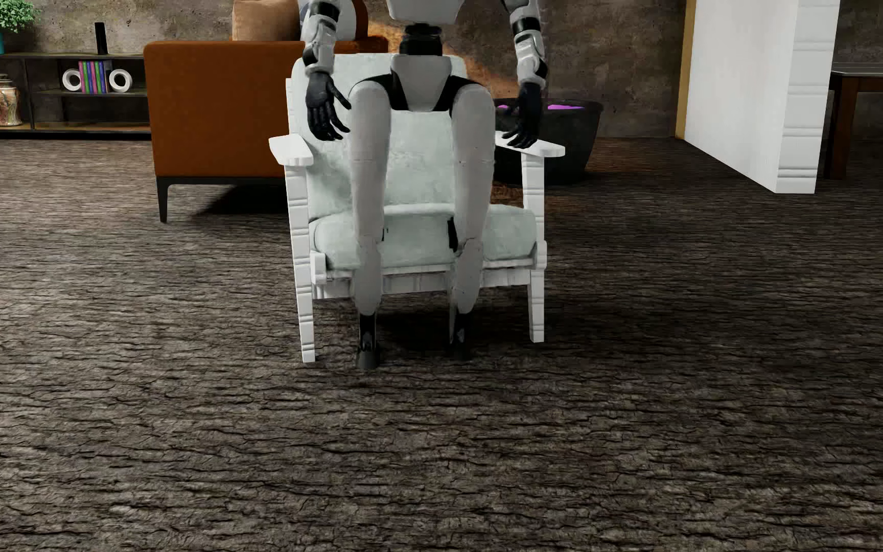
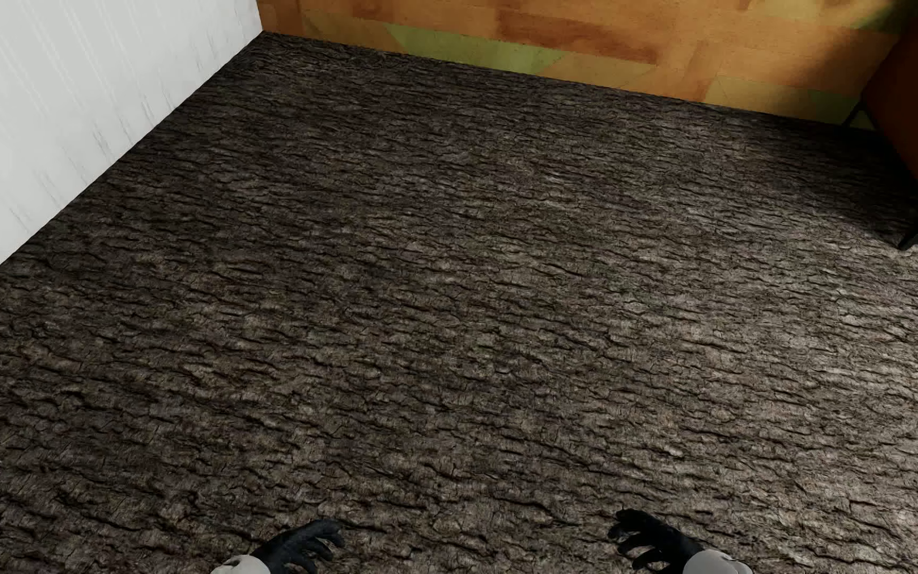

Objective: Sit on the chair

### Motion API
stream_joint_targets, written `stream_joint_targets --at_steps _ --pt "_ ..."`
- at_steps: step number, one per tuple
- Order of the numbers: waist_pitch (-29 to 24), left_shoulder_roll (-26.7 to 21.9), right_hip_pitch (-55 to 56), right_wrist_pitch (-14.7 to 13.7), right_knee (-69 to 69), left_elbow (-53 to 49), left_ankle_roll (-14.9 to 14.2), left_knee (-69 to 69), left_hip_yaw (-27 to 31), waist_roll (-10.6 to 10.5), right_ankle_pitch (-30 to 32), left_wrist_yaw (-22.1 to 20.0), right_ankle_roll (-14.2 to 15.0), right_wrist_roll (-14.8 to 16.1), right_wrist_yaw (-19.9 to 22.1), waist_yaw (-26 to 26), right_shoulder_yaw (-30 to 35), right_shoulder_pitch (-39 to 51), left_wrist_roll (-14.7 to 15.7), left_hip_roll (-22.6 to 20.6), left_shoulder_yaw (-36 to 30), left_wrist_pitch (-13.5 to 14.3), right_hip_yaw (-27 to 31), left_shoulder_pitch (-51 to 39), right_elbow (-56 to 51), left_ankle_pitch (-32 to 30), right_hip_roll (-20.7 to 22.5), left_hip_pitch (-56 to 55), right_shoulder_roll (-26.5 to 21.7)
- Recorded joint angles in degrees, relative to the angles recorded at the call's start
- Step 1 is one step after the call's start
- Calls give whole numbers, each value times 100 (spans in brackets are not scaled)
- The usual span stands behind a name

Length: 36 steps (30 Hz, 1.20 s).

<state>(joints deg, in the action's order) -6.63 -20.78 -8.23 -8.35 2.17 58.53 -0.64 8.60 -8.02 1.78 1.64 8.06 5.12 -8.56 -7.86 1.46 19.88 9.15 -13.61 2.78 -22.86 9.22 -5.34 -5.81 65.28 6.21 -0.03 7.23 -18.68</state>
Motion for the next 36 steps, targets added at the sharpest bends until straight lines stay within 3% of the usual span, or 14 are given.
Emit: stream_joint_targets --at_steps 2,4,11,15,20,25,27,31,33,36 --pt "195 106 -293 186 -173 741 1 18 -46 -9 -25 -243 11 52 186 12 -163 -98 42 14 28 -275 -60 7 616 85 14 175 160" --pt "358 99 -412 268 -208 1088 -32 35 -53 -7 -92 -309 40 63 244 37 -333 -278 -35 39 72 -363 -87 42 863 137 6 250 281" --pt "661 -148 -509 51 -211 526 -31 51 77 21 -217 -20 58 -129 -283 56 -440 -886 20 84 285 -179 -14 476 175 208 -20 304 521" --pt "684 57 -397 122 -131 526 -46 -10 296 31 -185 -78 -13 -28 -142 60 -416 -833 82 69 264 -256 81 456 238 341 -51 303 554" --pt "612 114 -477 97 -206 254 36 7 135 1 -173 83 -35 -6 -94 59 -336 -728 34 32 231 -149 34 548 241 184 -8 329 378" --pt "576 141 -521 126 -253 501 68 -2 54 14 -182 -1 -33 44 -38 56 -308 -656 14 15 162 -216 16 432 355 188 9 353 383" --pt "472 125 -393 136 -101 557 116 -15 53 15 -190 -55 -80 -15 -102 52 -184 -548 149 5 141 -311 35 316 296 140 31 342 383" --pt "28 112 -6 153 297 458 179 615 101 10 -162 -50 -148 -156 -164 35 271 -23 143 23 -230 -377 134 -146 106 248 36 -93 410" --pt "-242 96 796 224 1168 276 180 1331 307 -7 -345 -4 -147 -189 -119 -22 594 402 77 101 -598 -401 254 -582 -55 348 5 -800 423" --pt "-944 -130 2270 198 2726 -473 -111 2583 565 14 -670 230 56 -170 -91 -73 1011 1160 -128 342 -1411 -264 382 -1472 -656 536 -181 -2099 321"
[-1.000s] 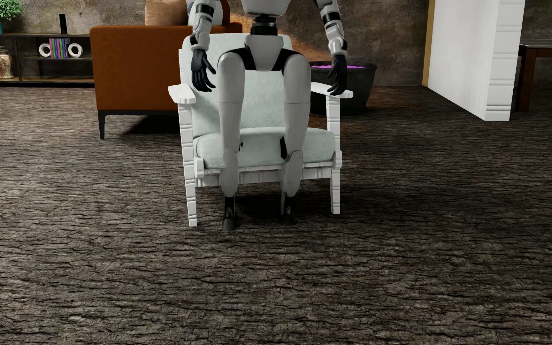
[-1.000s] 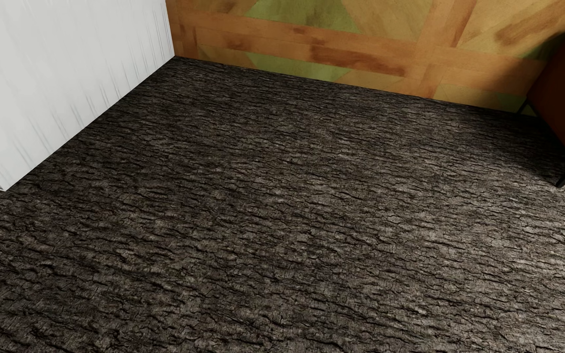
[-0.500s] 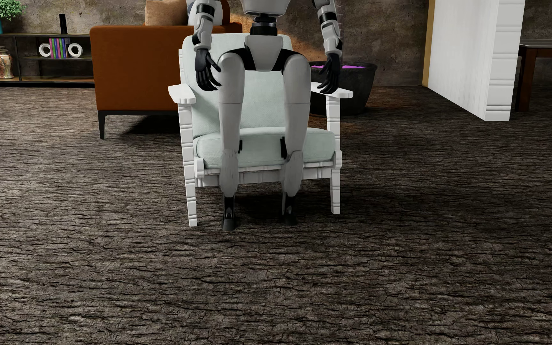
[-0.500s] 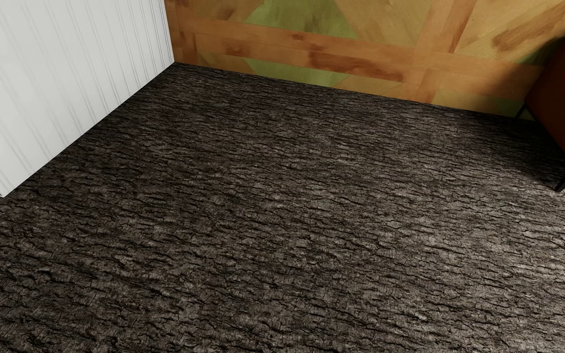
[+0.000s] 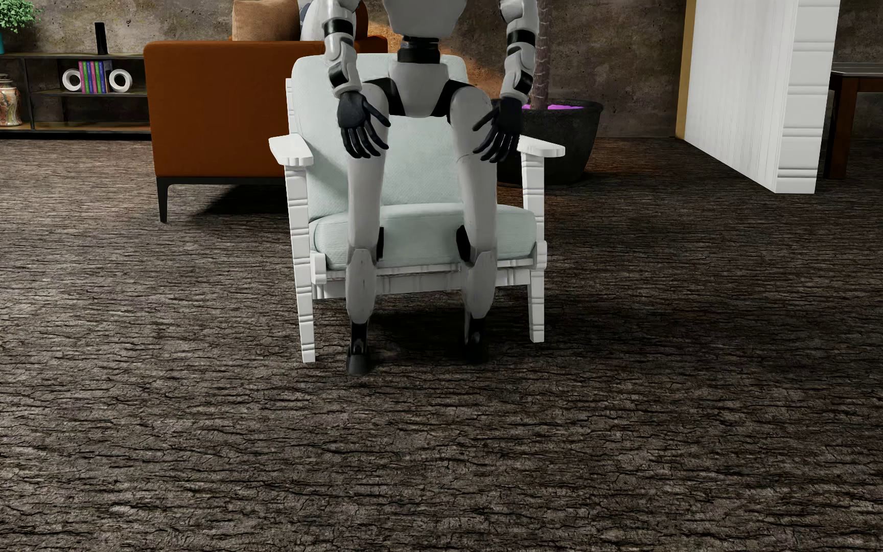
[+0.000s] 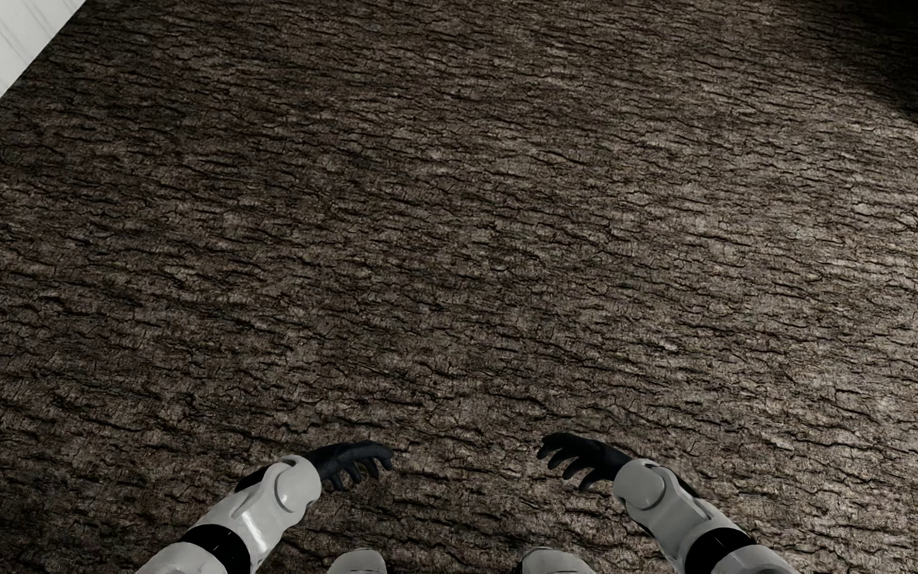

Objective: Sit on the chair

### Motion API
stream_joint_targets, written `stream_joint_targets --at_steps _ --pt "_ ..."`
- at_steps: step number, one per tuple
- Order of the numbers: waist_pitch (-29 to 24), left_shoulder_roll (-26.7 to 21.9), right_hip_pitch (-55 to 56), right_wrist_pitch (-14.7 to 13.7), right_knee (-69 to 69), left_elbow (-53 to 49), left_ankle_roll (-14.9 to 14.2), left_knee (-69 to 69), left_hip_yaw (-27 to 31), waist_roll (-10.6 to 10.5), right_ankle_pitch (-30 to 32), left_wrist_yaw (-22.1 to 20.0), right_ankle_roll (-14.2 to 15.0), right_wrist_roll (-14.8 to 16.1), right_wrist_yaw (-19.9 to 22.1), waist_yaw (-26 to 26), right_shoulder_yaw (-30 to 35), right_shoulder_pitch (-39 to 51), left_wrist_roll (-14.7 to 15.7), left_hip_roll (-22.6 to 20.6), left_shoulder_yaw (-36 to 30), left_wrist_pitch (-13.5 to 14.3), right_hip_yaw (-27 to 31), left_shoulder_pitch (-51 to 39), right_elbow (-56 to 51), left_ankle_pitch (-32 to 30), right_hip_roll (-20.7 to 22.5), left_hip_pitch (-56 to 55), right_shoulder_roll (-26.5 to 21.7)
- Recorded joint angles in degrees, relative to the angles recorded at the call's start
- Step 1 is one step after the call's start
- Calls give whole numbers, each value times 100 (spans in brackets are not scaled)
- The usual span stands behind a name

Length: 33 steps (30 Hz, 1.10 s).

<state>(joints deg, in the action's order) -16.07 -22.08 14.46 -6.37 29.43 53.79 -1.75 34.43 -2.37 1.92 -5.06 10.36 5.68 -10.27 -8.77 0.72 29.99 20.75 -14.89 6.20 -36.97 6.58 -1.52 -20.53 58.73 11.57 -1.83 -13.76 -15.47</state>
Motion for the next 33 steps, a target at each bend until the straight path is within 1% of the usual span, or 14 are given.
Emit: stream_joint_targets --at_steps 2,5,6,7,8,10,13,14,16,19,22,26,30,33 --pt "-585 -234 888 -93 1041 -674 -71 908 148 8 -274 56 69 -13 159 9 445 506 -196 98 -731 154 36 -664 -474 204 -116 -826 -136" --pt "-1357 -495 2265 -258 2497 -1408 -135 2256 442 -13 -595 186 149 -136 98 32 1018 1223 -445 130 -1818 304 147 -1771 -1259 459 -261 -2174 -530" --pt "-1620 -634 2729 -390 2976 -1702 -206 2719 548 -27 -697 295 191 -271 -120 31 1214 1488 -563 167 -2136 423 206 -2167 -1739 558 -297 -2634 -779" --pt "-1850 -829 3192 -488 3464 -2093 -293 3179 646 -30 -801 373 264 -222 -222 28 1405 1720 -673 208 -2498 597 278 -2559 -2309 656 -345 -3087 -1104" --pt "-2074 -1059 3628 -547 3937 -2540 -346 3637 750 -50 -906 296 344 -32 -31 19 1543 1925 -639 216 -2862 645 355 -2952 -2961 754 -411 -3518 -1511" --pt "-2476 -1698 4496 -694 4870 -3602 -465 4510 938 -72 -1059 -509 452 363 289 -15 1750 2428 -292 230 -3388 611 476 -3621 -4151 930 -534 -4335 -2340" --pt "-2995 -2708 5659 -950 6037 -4959 -653 5720 1236 -80 -1228 -2068 672 1032 1306 -9 2223 3204 326 319 -3730 626 687 -4259 -5416 1153 -581 -5475 -3264" --pt "-3111 -3008 6000 -1076 6405 -5388 -701 6093 1334 -100 -1264 -2518 751 1239 1645 3 2236 3267 441 317 -3626 682 757 -4203 -5871 1218 -616 -5810 -3582" --pt "-3337 -3419 6580 -1309 7113 -5873 -785 6779 1482 -104 -1358 -3192 848 1458 2099 17 2023 3142 442 318 -3041 795 897 -3779 -6718 1364 -658 -6330 -4126" --pt "-3531 -3715 7080 -1533 7898 -6354 -869 7547 1631 -107 -1413 -3569 947 1525 2561 39 1363 2531 426 332 -2199 877 1038 -3137 -7389 1459 -746 -6804 -4516" --pt "-3482 -3656 7119 -1471 8295 -6359 -898 7938 1711 -111 -1297 -3508 918 1384 2471 8 954 2064 337 351 -1605 813 1084 -2519 -7362 1399 -760 -6837 -4366" --pt "-3246 -2977 6666 -1215 8430 -5644 -889 8060 1665 -158 -1019 -2881 829 1109 1928 0 486 1418 170 417 -764 690 1095 -1703 -6683 1164 -782 -6328 -3735" --pt "-2867 -1947 5959 -1018 8431 -4566 -853 8062 1580 -183 -925 -2298 769 628 1445 -31 -327 538 -2 503 32 588 1051 -889 -5649 1060 -831 -5622 -2513" --pt "-2514 -1279 5559 -948 8382 -3824 -835 7994 1525 -132 -883 -2056 691 377 1467 -61 -960 -22 -85 533 475 582 1024 -472 -4813 1004 -813 -5187 -1411"
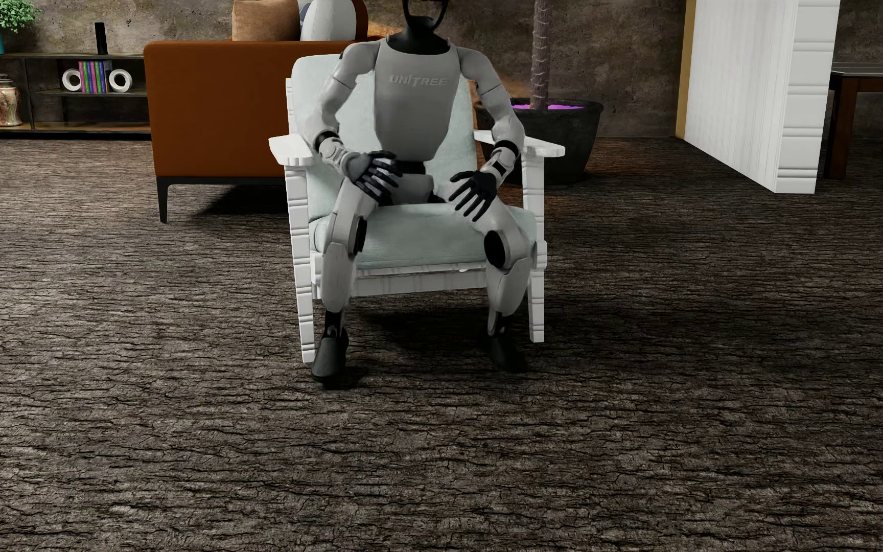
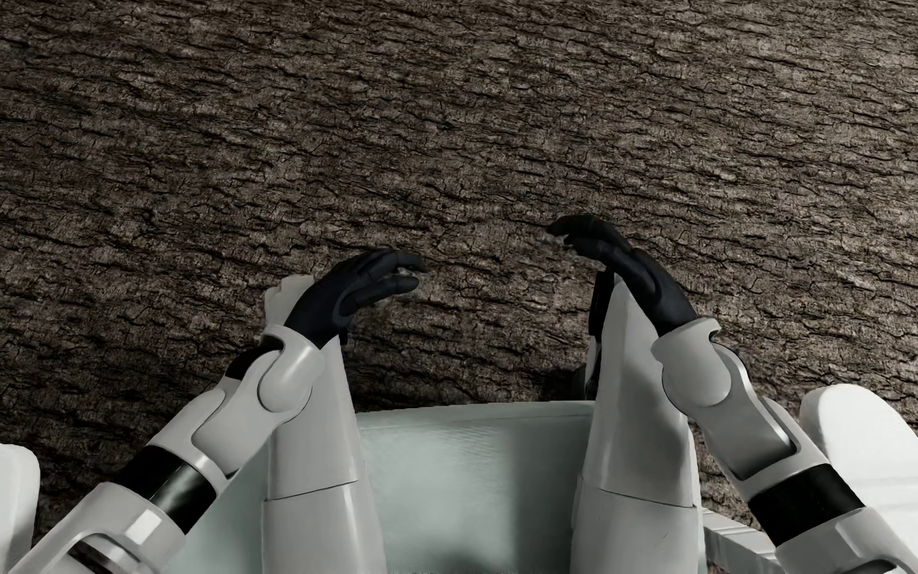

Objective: Sit on the chair

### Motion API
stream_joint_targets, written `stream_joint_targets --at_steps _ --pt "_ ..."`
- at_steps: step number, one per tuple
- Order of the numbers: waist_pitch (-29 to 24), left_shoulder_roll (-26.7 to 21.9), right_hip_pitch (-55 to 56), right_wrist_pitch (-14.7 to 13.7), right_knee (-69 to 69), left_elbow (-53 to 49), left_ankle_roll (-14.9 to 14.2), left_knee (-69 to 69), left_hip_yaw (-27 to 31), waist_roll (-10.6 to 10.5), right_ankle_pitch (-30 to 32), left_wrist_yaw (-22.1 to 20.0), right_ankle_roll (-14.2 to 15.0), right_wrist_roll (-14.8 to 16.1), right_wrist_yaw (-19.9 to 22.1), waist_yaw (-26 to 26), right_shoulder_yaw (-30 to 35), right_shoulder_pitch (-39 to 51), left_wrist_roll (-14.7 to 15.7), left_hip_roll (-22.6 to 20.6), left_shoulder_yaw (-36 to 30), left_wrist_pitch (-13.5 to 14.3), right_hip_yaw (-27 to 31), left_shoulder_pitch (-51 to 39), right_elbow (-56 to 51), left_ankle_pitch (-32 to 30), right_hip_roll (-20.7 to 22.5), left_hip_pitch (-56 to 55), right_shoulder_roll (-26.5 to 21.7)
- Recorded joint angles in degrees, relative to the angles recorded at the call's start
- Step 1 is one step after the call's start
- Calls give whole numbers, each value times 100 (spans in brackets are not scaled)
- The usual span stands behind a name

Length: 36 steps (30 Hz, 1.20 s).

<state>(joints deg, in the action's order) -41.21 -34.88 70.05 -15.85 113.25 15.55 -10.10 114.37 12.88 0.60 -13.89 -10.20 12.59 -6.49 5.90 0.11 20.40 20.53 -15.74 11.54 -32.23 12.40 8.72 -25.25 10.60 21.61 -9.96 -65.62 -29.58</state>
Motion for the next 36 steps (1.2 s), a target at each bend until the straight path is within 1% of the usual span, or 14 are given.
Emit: stream_joint_targets --at_steps 2,5,8,10,12,14,16,18,19,21,25,28,30,36 --pt "159 326 -192 77 -37 397 43 -56 -23 26 42 81 -71 -89 58 -25 -217 -144 25 -27 192 -40 -11 174 432 -52 55 229 550" --pt "386 537 -424 134 -62 918 103 -117 -61 78 101 -28 -225 -50 209 -52 -93 -112 166 -54 260 -121 -36 294 1011 -96 198 546 786" --pt "611 663 -608 227 -63 1398 145 -161 -100 128 123 -279 -342 204 456 -61 -76 -242 493 -80 509 -337 -62 567 1530 -127 272 796 794" --pt "749 790 -681 368 -67 1877 174 -181 -109 145 147 -315 -382 509 679 -53 -294 -487 900 -119 829 -561 -61 863 2084 -163 289 891 874" --pt "823 896 -747 684 -92 2641 241 -195 -131 145 181 -57 -414 815 498 -34 -524 -695 1367 -147 1145 -915 -88 1109 2931 -205 316 951 907" --pt "864 867 -813 1041 -110 3499 270 -215 -148 166 209 579 -471 699 -141 -40 -559 -844 1491 -166 1256 -1201 -125 1382 3971 -230 327 1025 880" --pt "888 832 -881 1164 -132 4321 275 -218 -166 189 222 1377 -498 206 -788 -57 -498 -983 1183 -139 1265 -1274 -158 1625 4945 -233 360 1084 944" --pt "945 908 -928 1106 -148 4830 278 -223 -186 196 222 1942 -505 -367 -1157 -66 -476 -1243 430 -99 1284 -1084 -183 1926 5650 -224 382 1121 1111" --pt "954 984 -952 1141 -156 5000 279 -224 -192 195 226 2084 -499 -537 -1285 -69 -506 -1404 241 -83 1316 -1096 -189 2059 5853 -222 380 1135 1197" --pt "985 1127 -996 1146 -167 5128 287 -213 -198 193 225 2070 -486 -615 -1373 -73 -661 -1791 277 -64 1514 -1129 -202 2371 5987 -216 389 1144 1341" --pt "1024 1266 -1054 1067 -192 4597 289 -197 -176 197 245 1956 -475 -647 -1589 -86 -811 -2270 625 -42 1874 -1081 -205 2855 5617 -225 433 1139 1492" --pt "1028 1186 -1122 999 -214 4161 300 -193 -156 201 266 2123 -475 -692 -1695 -83 -700 -2239 504 -36 1753 -935 -201 2853 5338 -237 480 1166 1530" --pt "1026 1155 -1150 978 -227 4139 317 -199 -155 221 276 2022 -498 -663 -1559 -75 -592 -2087 340 -60 1585 -875 -208 2665 5327 -248 500 1182 1548" --pt "913 1147 -1228 985 -232 4382 318 -188 -142 249 268 1691 -521 -560 -1385 -43 -361 -1755 416 -68 1419 -965 -218 2235 5217 -210 519 1229 1471"
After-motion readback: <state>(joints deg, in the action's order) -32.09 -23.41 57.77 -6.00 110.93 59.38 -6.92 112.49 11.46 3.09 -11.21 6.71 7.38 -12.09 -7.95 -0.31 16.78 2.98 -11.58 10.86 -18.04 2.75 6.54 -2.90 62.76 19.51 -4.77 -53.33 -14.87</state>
